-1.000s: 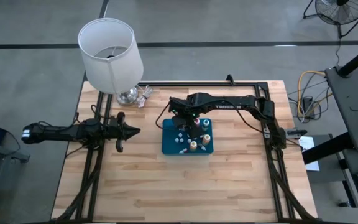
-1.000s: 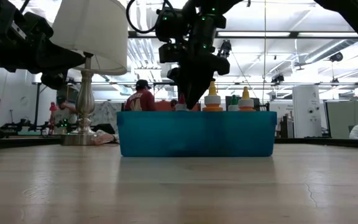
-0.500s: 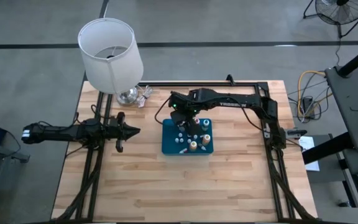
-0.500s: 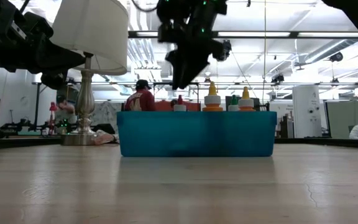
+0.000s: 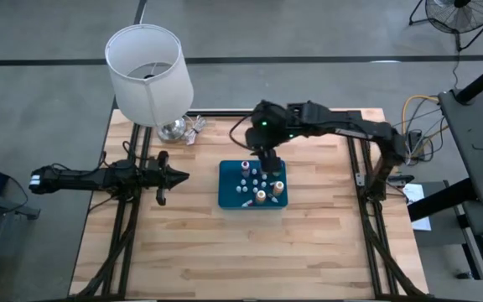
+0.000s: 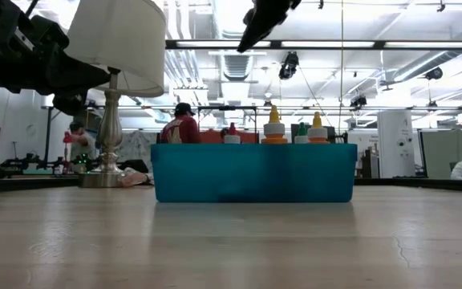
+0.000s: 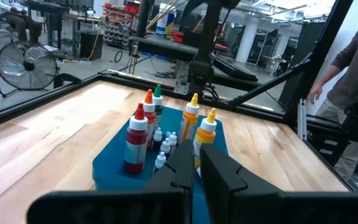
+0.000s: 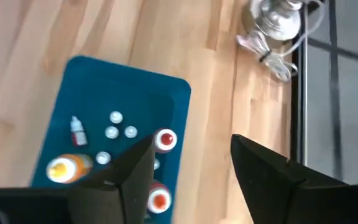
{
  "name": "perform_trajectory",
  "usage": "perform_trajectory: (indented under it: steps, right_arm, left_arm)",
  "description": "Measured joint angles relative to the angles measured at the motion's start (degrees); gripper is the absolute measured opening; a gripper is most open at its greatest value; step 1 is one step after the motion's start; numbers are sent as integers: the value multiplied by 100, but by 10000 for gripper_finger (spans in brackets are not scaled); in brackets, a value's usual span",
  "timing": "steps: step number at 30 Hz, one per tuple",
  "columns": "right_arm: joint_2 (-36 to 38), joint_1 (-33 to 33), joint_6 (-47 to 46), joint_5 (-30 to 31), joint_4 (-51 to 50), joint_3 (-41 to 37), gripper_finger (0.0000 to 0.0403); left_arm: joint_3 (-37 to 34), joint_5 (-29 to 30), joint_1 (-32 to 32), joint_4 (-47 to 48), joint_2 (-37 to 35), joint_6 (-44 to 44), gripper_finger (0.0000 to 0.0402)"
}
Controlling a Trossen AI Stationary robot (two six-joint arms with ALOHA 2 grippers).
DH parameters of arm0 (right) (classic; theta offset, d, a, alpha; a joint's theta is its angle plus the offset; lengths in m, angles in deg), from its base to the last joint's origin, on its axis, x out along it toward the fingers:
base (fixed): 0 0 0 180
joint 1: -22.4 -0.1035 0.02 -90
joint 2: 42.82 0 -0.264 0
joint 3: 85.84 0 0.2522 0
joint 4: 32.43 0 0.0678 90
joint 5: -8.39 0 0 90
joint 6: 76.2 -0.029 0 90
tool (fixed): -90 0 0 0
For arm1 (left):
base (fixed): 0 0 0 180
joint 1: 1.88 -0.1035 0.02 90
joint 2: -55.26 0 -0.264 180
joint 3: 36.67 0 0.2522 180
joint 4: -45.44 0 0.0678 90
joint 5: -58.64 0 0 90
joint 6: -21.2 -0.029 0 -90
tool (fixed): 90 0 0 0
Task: Pick & Place food coloring
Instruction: Return to Home Position
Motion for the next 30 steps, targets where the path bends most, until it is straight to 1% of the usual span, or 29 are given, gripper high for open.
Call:
perform_trajectory:
  steps: [4, 7, 14, 17, 24, 26, 30]
  right_arm:
    - [501, -36, -688, -17, 137, -374, 168]
    - [1050, -164, -1029, -17, 663, -930, 128]
    - [2462, -428, -2096, -34, 2370, -2950, 20]
    - [3011, -513, -2326, 7, 3113, -3809, 12]
    - [4100, -619, -2252, 6, 4643, -5646, 9]
    - [4398, -616, -2139, 11, 4952, -6099, 9]
    - [5035, -635, -2127, 31, 5162, -6805, 8]
  left_arm:
    - [1, -1, 1, 5, -1, -1, 2]
    - [1, 1, -1, 4, -1, 0, 2]
    - [1, 1, 0, 5, -1, 0, 2]
    - [1, 0, 1, 6, 0, 0, 2]
    - [1, -1, 1, 5, -1, 1, 2]
    - [1, 1, 0, 4, 0, 0, 2]
    - [1, -1, -1, 3, 0, 1, 2]
